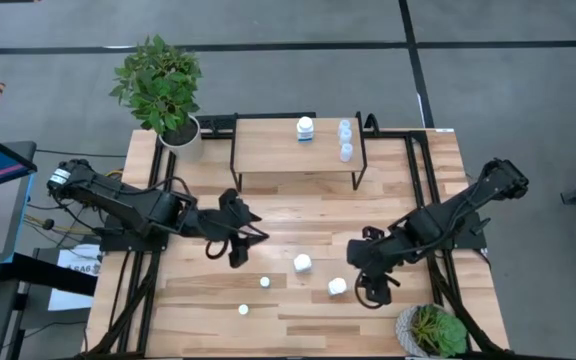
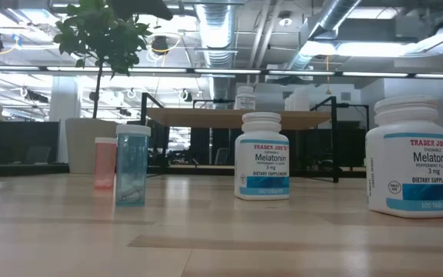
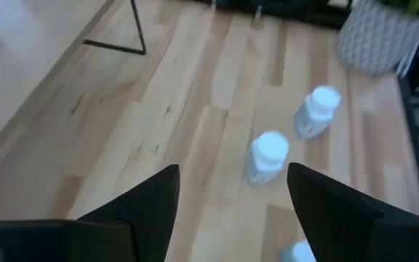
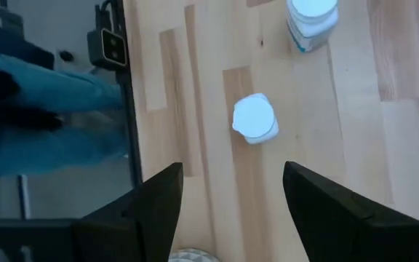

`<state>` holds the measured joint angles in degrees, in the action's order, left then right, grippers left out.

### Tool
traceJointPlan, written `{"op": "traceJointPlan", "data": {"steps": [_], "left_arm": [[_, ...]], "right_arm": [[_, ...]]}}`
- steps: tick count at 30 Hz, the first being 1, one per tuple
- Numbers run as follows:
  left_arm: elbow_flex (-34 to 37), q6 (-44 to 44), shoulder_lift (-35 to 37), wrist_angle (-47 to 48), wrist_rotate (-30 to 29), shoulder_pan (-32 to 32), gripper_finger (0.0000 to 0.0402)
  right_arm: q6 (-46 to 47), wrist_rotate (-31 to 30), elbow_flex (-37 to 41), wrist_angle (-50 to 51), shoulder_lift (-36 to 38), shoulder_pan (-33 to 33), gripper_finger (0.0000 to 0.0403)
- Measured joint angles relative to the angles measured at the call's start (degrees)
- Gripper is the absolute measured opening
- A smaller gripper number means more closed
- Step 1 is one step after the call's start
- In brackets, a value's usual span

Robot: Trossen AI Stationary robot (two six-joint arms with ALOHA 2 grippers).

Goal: Pick and place medicine bottles onto shelf by color
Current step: Put the right white medicine bottle on the shelf aligned with the other white medicine bottle

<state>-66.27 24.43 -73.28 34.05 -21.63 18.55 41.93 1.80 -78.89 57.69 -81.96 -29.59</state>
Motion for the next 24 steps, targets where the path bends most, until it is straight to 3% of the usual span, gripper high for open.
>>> {"op": "traceJointPlan", "data": {"steps": [6,12,17,24], "left_arm": [[0.0,-2.1,0.0,-8.2,0.5,0.0,0.0245],[-0.2,-3.7,-0.6,-15.4,-0.2,0.1,0.0245],[-1.3,-11.8,-2.8,-14.9,0.1,0.4,0.0245],[-5.8,-14.2,-7.7,-6.7,2.1,1.4,0.0245]], "right_arm": [[-9.8,-0.1,0.0,-0.3,-0.1,1.1,0.026],[-11.0,1.2,0.0,-2.9,-1.6,2.0,0.026],[-14.7,1.3,-0.1,-8.2,-2.2,2.1,0.026],[-8.6,1.5,0.1,-12.5,-3.8,2.1,0.026]]}}
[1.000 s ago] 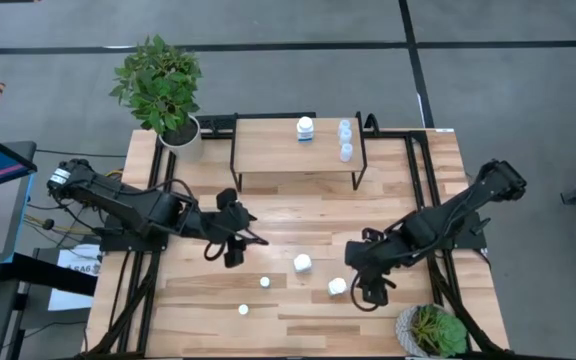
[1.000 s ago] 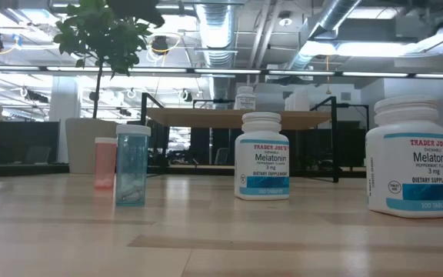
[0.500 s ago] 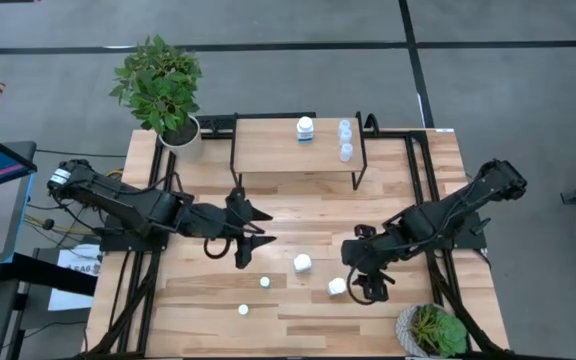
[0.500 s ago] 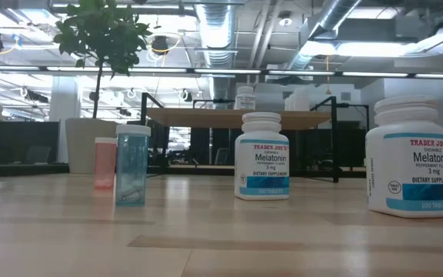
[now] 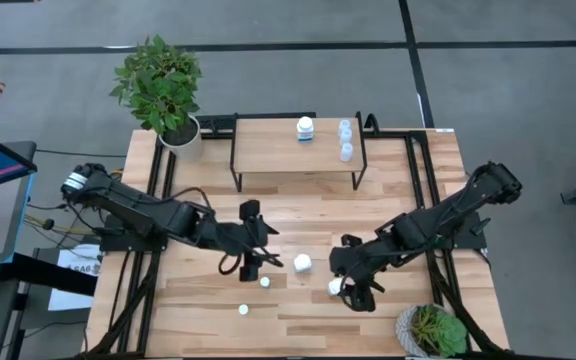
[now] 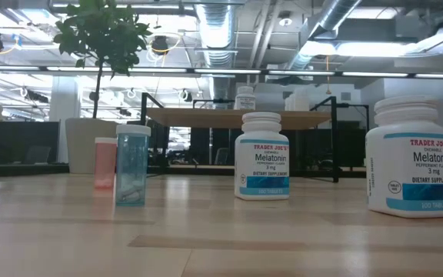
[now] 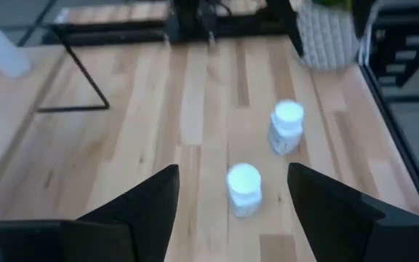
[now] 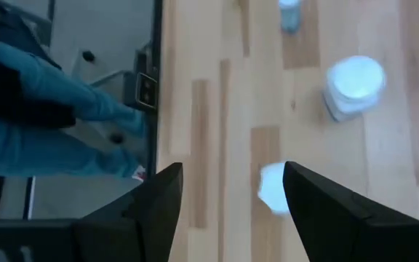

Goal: Pick and place medicine bottles onto shelf by color
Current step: Put the right white medicine bottle on the shelf aligned with the other white medicine bottle

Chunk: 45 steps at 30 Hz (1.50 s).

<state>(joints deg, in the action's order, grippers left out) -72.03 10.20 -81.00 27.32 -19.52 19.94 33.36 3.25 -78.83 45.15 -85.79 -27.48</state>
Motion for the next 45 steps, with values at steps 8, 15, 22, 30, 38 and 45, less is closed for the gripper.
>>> {"op": "traceJointPlan", "data": {"steps": [8,15,22,30,38,45], "left_arm": [[-2.5,2.0,-6.5,2.0,-0.6,0.3,0.0245],[-2.9,2.8,-9.5,0.9,-2.2,0.0,0.0245],[-3.0,3.7,-9.2,0.2,-3.9,0.0,0.0245],[-2.9,3.6,-9.1,0.2,-3.8,0.0,0.0245],[-2.9,3.6,-9.1,0.2,-3.7,0.0,0.0245],[-2.9,3.5,-9.1,0.2,-3.3,0.0,0.0245]], "right_arm": [[-3.6,-1.8,-0.1,2.4,-4.1,-0.9,0.026],[-5.3,-1.8,0.0,4.9,-9.1,-1.4,0.026],[-5.4,-2.0,0.0,5.2,-13.4,-1.4,0.026],[-4.9,-2.1,0.0,5.8,-15.8,-0.9,0.026],[-6.9,-4.1,0.0,5.8,-15.8,-1.1,0.026],[-8.4,-6.2,0.0,5.4,-16.6,-1.0,0.026]]}}
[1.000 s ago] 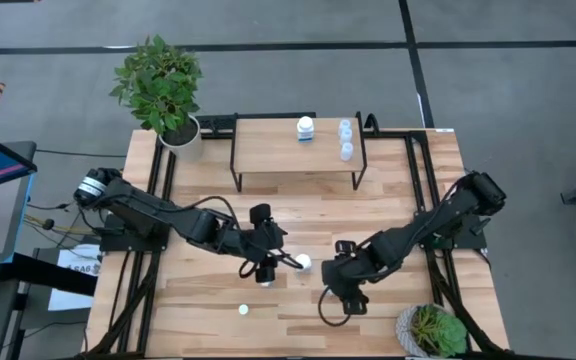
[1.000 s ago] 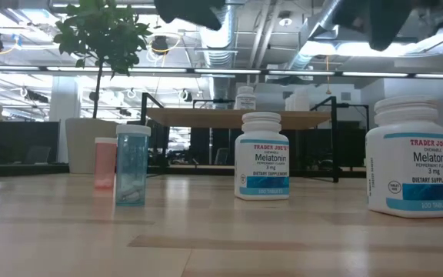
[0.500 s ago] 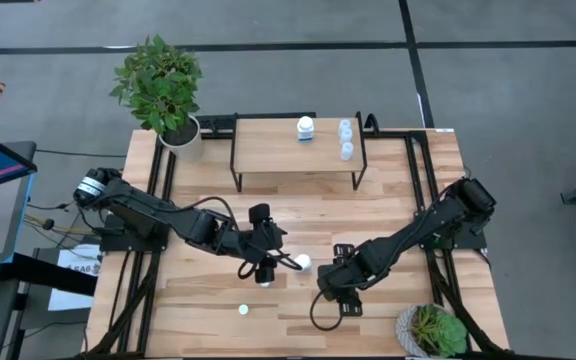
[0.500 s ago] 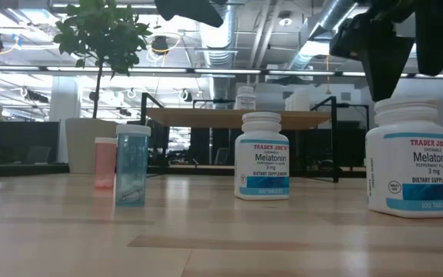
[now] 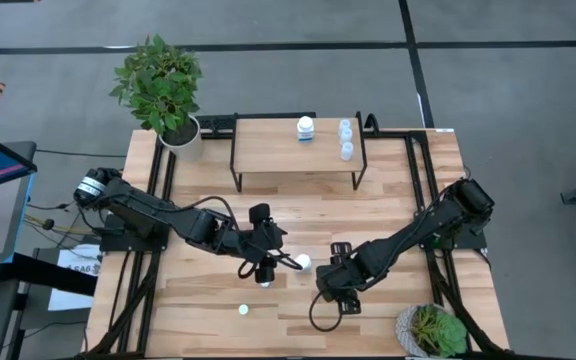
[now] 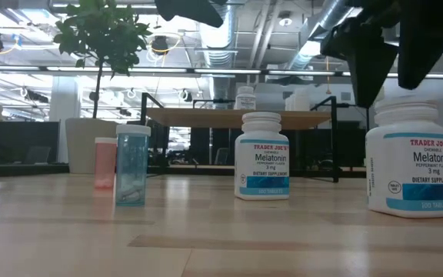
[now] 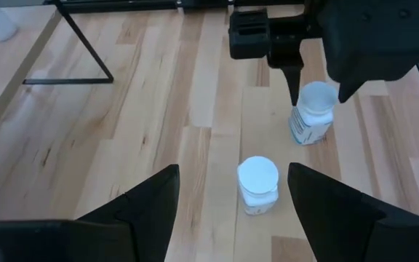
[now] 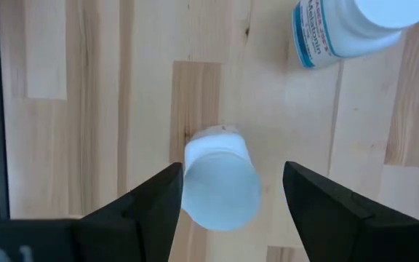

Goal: Pick and place medicine bottles onto shelf by color
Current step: Put the right white medicine bottle on the shelf aligned with the other white medicine bottle

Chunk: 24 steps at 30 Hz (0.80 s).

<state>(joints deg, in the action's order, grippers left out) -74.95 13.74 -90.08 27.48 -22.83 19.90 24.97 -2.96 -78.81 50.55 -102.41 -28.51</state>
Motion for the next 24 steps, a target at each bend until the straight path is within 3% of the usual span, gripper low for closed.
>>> {"op": "traceJointPlan", "data": {"steps": [24], "left_arm": [[0.0,0.0,0.0,-0.1,0.0,0.0,0.0245]], "right_arm": [[0.0,0.1,1.2,-0.9,-1.1,-1.4,0.026]]}}
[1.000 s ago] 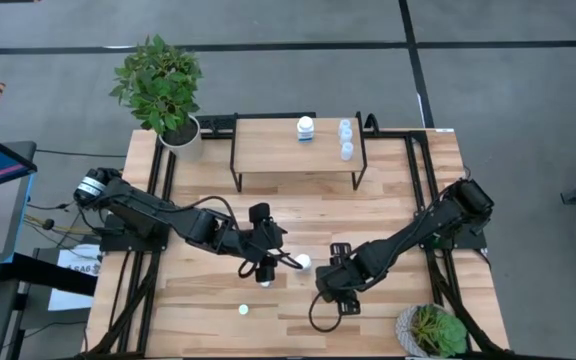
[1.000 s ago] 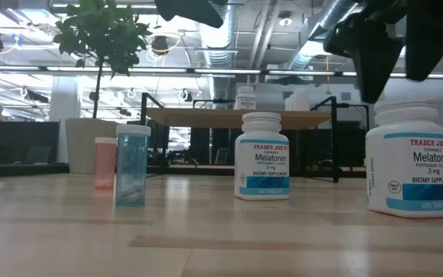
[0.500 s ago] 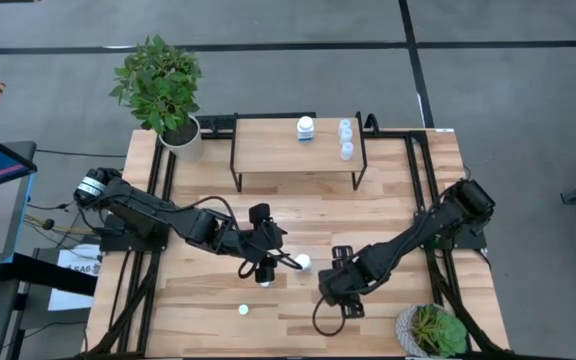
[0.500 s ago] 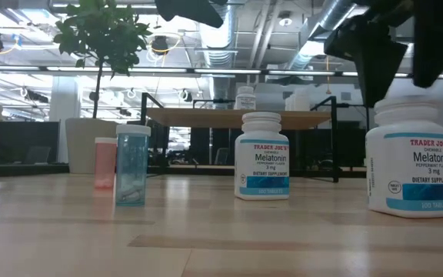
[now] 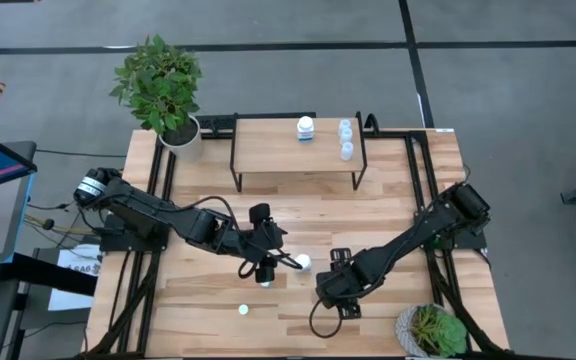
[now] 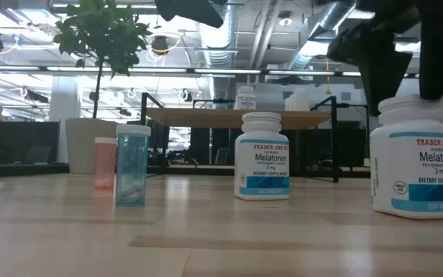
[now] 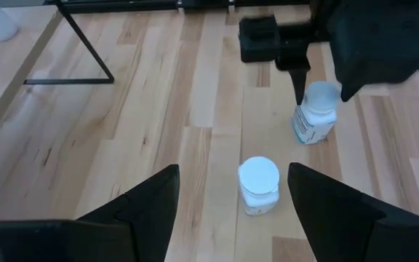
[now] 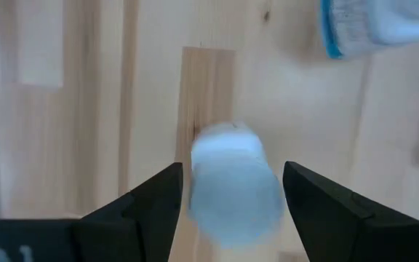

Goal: Pick and place medicine bottles onto shelf by color
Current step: Put the right white medicine bottle on the shelf aligned with the other white medicine bottle

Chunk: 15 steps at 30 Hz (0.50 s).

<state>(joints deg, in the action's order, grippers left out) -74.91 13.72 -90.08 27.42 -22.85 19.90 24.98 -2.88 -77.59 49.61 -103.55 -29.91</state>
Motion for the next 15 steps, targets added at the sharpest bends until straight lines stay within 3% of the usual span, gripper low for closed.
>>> {"op": "traceJointPlan", "data": {"steps": [8,15], "left_arm": [[0.0,0.0,0.0,-1.2,0.0,0.0,0.0245],[0.0,0.0,0.0,-1.4,0.0,0.0,0.0245]], "right_arm": [[0.7,0.0,0.1,0.2,-6.3,-0.9,0.026],[1.9,1.3,-1.0,0.4,-7.2,-0.7,0.026]]}}
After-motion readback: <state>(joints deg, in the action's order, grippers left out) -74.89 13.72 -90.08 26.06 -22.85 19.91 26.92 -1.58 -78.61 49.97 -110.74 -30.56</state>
